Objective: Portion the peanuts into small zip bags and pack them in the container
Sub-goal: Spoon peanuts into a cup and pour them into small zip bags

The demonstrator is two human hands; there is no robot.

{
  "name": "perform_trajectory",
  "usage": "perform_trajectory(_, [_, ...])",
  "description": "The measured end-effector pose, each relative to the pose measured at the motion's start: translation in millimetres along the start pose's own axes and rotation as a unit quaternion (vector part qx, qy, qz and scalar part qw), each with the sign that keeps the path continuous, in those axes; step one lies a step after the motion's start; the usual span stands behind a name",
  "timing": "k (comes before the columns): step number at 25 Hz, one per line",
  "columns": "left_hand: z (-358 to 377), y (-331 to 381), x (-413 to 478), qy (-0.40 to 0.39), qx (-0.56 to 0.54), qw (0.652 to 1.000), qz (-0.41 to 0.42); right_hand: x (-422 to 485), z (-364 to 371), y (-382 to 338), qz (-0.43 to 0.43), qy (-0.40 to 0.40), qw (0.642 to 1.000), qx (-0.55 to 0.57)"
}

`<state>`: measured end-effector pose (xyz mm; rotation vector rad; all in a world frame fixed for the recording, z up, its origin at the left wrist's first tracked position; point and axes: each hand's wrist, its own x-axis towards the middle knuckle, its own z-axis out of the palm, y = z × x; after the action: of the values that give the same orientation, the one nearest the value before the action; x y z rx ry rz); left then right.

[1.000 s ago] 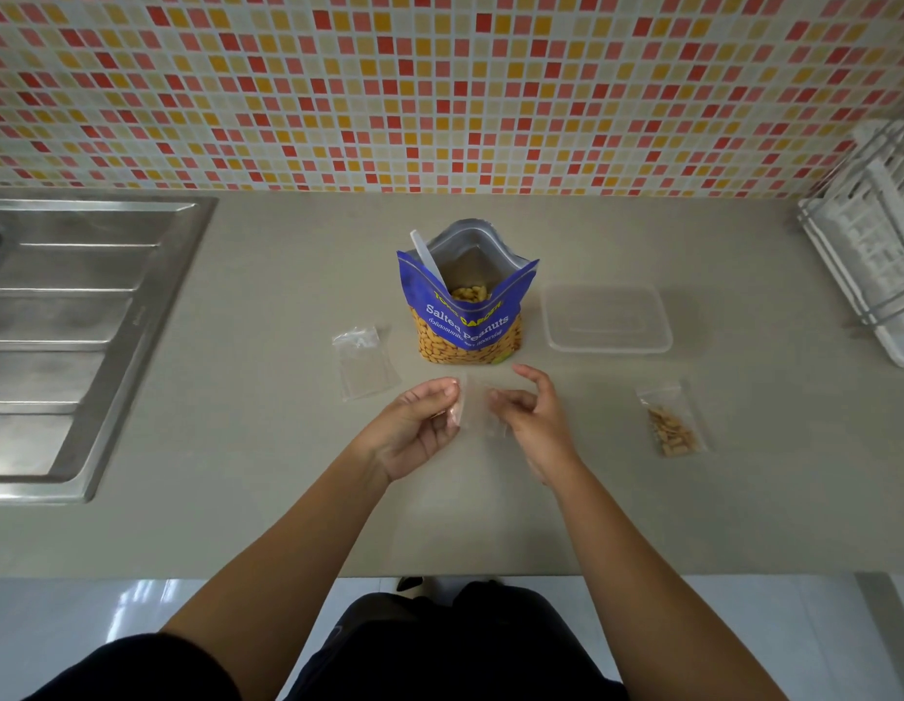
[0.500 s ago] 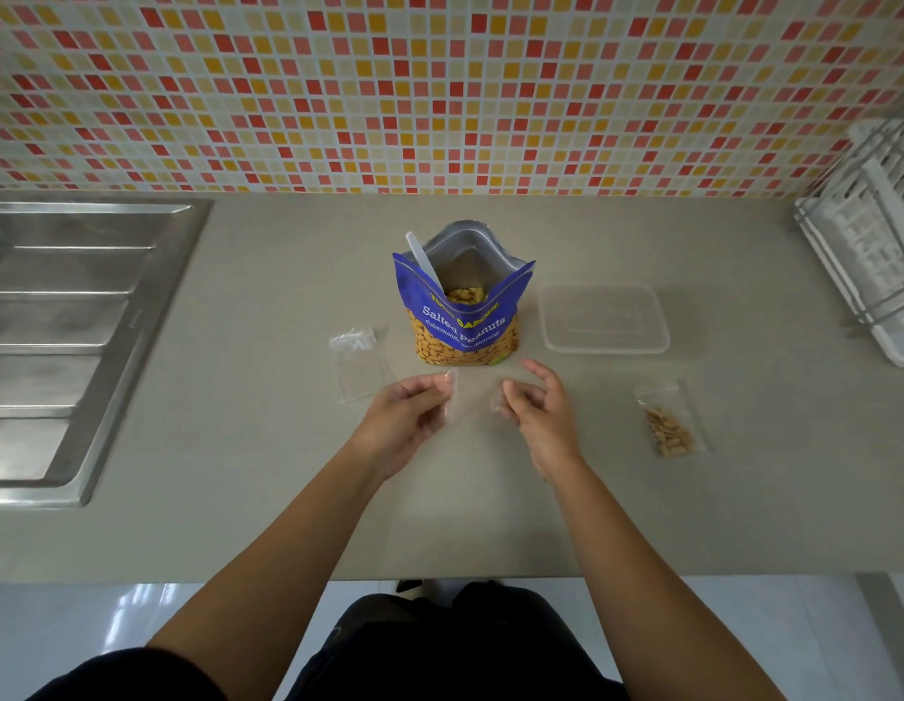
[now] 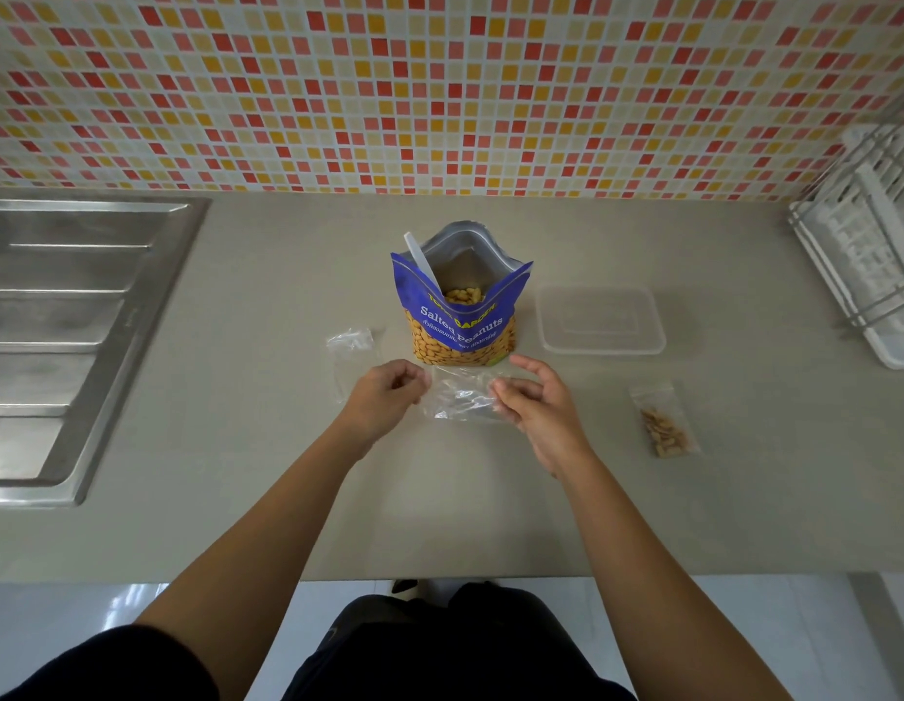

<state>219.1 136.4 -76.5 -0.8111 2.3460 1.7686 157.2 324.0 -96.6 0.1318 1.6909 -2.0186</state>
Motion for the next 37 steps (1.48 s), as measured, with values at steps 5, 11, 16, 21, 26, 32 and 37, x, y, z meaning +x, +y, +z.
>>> perform_trajectory(5, [-2.1,0.7,-0.9,-0.004,0.032,0.998,0.046,-5.0,-3.8,1.3,-0.014,0.022,0.998,-0.065])
perform_trajectory(11, [-2.9,-0.1,0.5,0.034,0.193,0.973,0.121,-10.0,-5.8,-0.3,-0.008,-0.004,0.997,-0.080])
perform_trajectory(16, [-10.0,4.2,-6.7,-0.012,-0.012,0.999,-0.031,-13.0,-6.7,6.0,-0.081,0.100,0.984,-0.126])
perform_trajectory(21, [-12.6,8.8,-6.4,-0.010,0.027,0.999,-0.017,-20.3,0.8,10.6,-0.330,-0.011,0.803,-0.496])
perform_trajectory(26, [-7.0,14.6,-13.5,-0.027,0.068,0.997,0.011,-12.8,23.2,4.7,-0.309,-0.090,0.738,-0.593])
perform_trajectory(32, [-4.7,17.9,-15.9,-0.017,0.082,0.996,0.030,-8.6,26.0,6.2,-0.335,-0.071,0.731,-0.590])
perform_trajectory(37, [-10.4,21.0,-16.3,-0.038,0.090,0.995,0.033,-9.5,28.0,1.7,-0.349,-0.057,0.755,-0.553])
